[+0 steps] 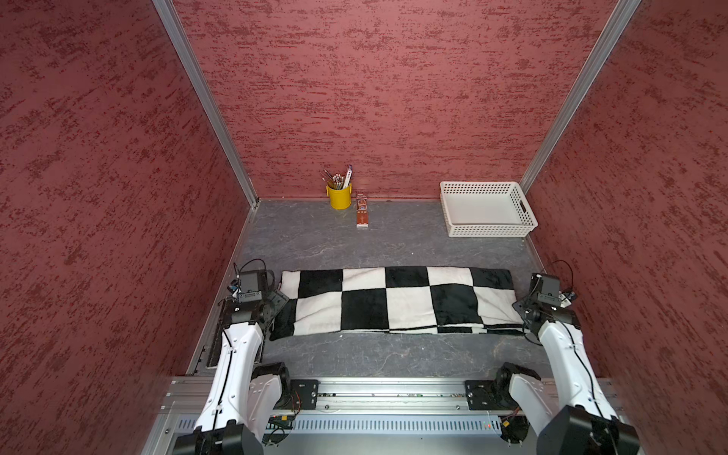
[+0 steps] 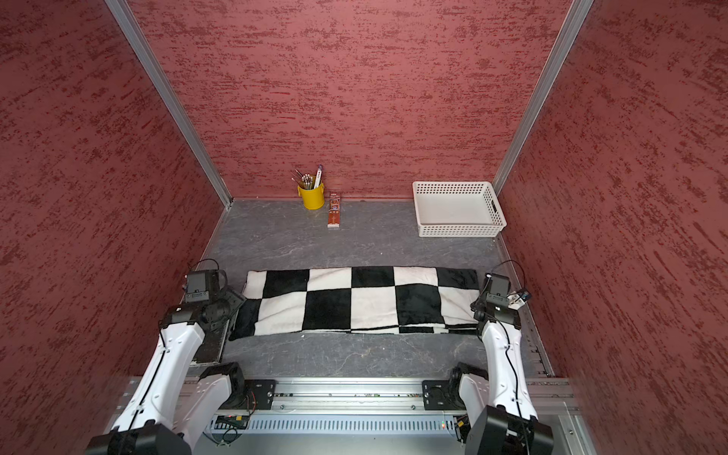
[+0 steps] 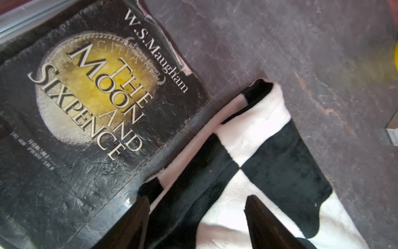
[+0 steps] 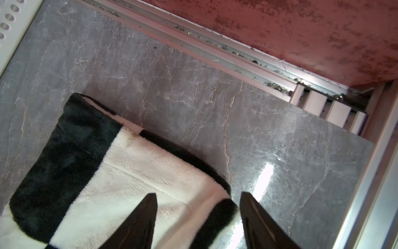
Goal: Roll up the pillowcase
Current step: Fold the pillowcase at the center of the board.
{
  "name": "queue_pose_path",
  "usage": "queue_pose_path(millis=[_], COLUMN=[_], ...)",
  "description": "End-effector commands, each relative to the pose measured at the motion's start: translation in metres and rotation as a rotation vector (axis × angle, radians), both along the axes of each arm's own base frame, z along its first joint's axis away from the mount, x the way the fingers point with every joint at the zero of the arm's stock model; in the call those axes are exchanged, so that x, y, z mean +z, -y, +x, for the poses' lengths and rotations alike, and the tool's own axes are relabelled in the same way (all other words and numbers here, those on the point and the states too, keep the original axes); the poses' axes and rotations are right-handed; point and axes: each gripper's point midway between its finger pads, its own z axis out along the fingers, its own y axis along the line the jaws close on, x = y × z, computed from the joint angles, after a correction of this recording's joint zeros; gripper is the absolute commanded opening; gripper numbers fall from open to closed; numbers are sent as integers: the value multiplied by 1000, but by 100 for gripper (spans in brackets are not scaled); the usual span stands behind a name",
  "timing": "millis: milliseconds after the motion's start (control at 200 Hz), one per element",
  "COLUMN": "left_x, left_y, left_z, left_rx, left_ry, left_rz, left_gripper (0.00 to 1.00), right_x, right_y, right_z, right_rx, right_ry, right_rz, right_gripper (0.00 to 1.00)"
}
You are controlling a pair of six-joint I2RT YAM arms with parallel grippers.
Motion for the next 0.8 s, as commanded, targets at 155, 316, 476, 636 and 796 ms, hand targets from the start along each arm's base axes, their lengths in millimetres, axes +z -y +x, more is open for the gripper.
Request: queue_pose_path(millis=[155,316,476,636,796], left_x=[61,36,-15,-62,-85], left_y=[38,107,149,147,122], left_z=[60,98,108,93,72], left_rx=[-249,-502,-636,-617,-512], left_ry=[174,132,-9,-175,-287], left_rz=[97,49,-41,-83,-133], left_gripper=[66,45,19,10,2], right_x=[34,34,2,-29,-50], right_y=[-16,-53,-83,-121,-163], right_z=[32,61,70,79,99], right_rx=[161,347,435,539,636], right_ry=[110,84,-37,-119,-173], right_rz=[18,16,82,151,185], right_gripper=[67,54,29,22,21])
